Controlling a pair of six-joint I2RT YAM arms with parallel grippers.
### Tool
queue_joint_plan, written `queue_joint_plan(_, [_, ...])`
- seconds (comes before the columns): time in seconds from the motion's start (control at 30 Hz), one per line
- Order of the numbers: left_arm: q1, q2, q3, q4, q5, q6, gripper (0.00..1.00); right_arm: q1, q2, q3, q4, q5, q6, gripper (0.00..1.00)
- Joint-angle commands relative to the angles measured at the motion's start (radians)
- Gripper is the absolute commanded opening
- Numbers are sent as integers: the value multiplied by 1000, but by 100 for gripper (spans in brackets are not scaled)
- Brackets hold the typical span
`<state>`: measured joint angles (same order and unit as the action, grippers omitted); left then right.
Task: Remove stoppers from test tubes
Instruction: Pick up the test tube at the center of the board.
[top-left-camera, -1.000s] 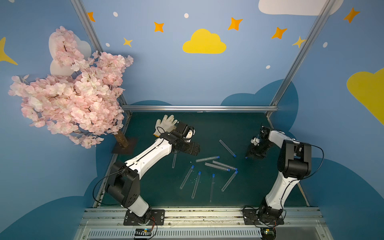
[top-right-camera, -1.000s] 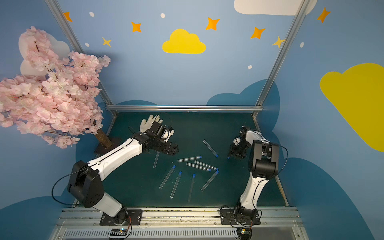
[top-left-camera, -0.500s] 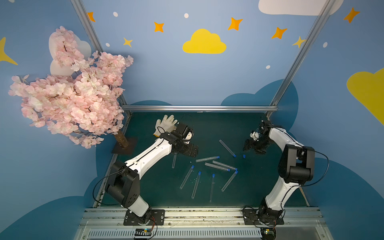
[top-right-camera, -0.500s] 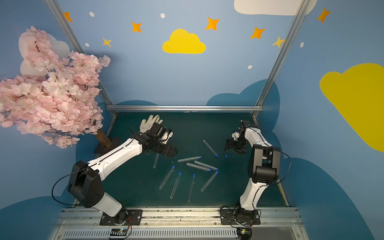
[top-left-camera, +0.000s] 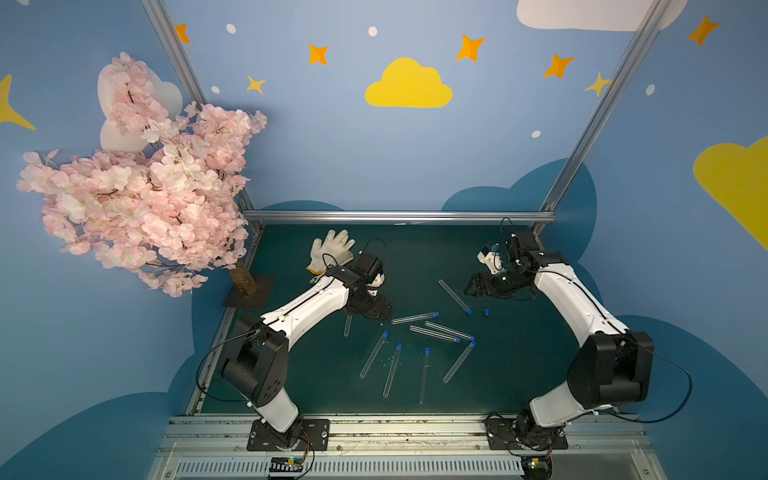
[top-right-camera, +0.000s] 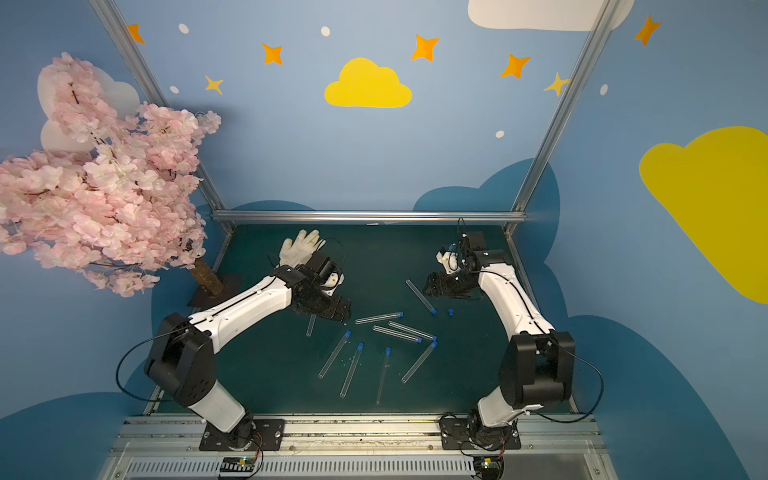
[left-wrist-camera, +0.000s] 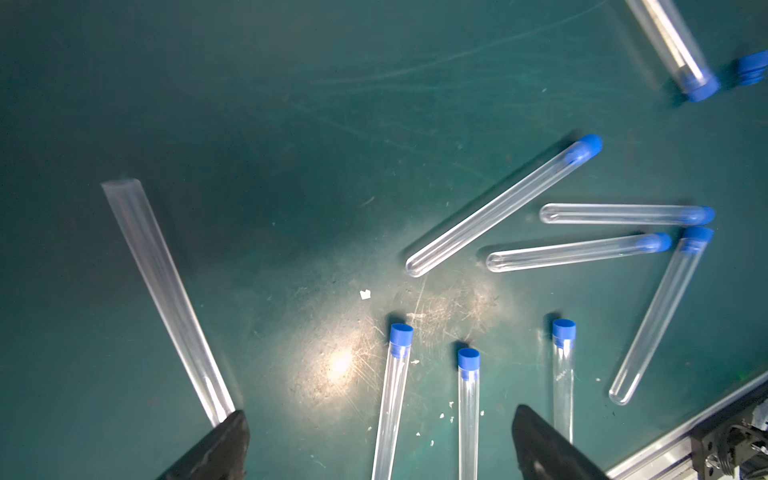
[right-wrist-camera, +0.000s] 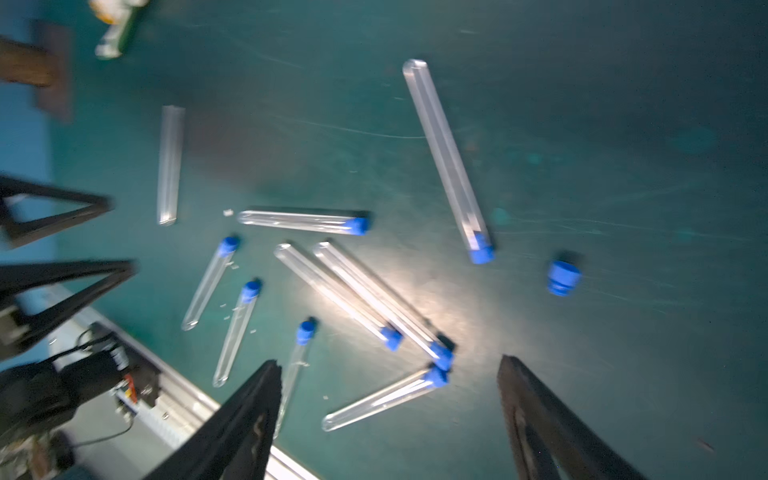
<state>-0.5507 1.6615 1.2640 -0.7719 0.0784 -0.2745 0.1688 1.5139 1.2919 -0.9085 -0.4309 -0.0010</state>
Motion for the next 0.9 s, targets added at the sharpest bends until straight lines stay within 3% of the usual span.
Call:
queue_joint_plan(0.0, [-12,23,-8,-24,1,-22,97,48,-69,-86,95,-168,6,84])
queue_joint_plan(0.23, [-52,87,-10,-52,-51,-6,90,161,-112,-182,223,-251,55,85])
queue_joint_plan(0.87, [-159,128,-79,-56,-109,-25,75,159,-74,-183,189,-185,68,85])
